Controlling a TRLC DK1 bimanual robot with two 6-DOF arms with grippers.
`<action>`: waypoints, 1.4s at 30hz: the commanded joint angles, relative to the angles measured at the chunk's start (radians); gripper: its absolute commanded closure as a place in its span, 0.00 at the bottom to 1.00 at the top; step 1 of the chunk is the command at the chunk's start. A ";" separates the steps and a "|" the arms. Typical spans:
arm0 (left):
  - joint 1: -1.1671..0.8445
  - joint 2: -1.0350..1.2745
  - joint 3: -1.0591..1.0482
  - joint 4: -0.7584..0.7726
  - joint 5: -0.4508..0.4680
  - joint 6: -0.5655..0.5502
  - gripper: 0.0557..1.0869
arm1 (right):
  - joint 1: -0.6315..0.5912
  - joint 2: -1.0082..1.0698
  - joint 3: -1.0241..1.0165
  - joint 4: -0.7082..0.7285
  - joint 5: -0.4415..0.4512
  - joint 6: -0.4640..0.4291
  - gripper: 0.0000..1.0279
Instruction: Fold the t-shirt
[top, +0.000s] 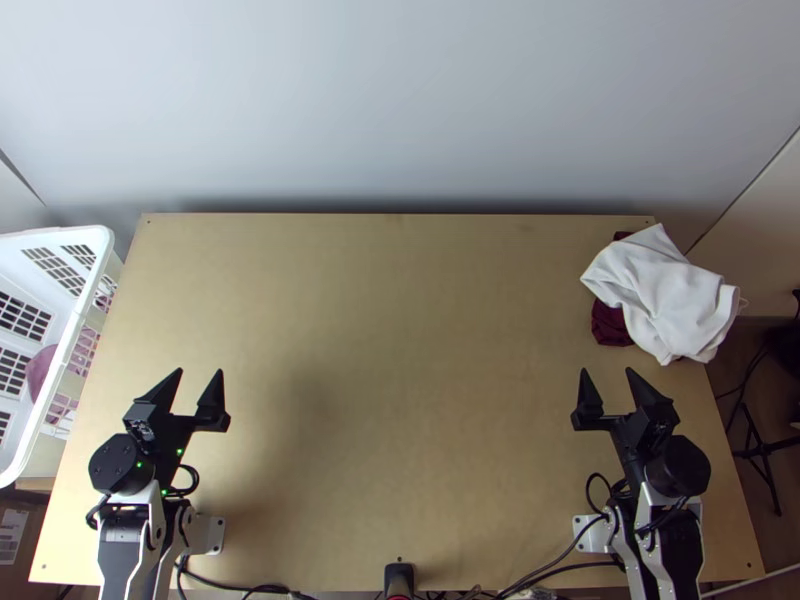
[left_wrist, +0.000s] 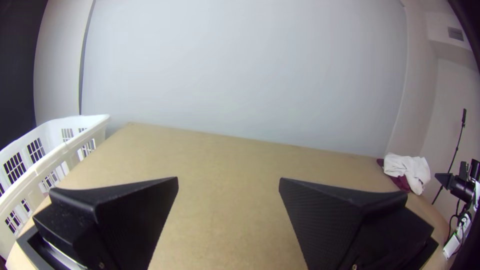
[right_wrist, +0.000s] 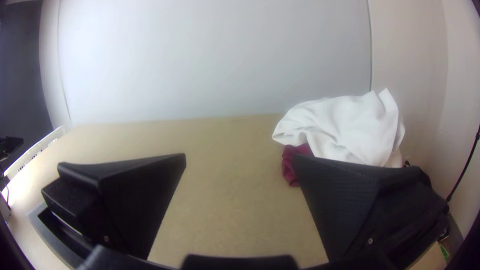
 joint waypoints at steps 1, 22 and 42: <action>-0.005 0.000 0.000 0.000 0.000 -0.014 0.05 | -0.001 0.000 0.000 0.000 0.000 0.000 0.04; -0.046 0.000 0.000 0.022 -0.008 -0.072 0.05 | 0.001 0.000 0.002 0.000 0.010 -0.012 0.04; -0.075 0.428 0.172 0.200 -0.003 0.007 0.05 | 0.084 0.373 0.312 0.223 0.008 0.042 0.14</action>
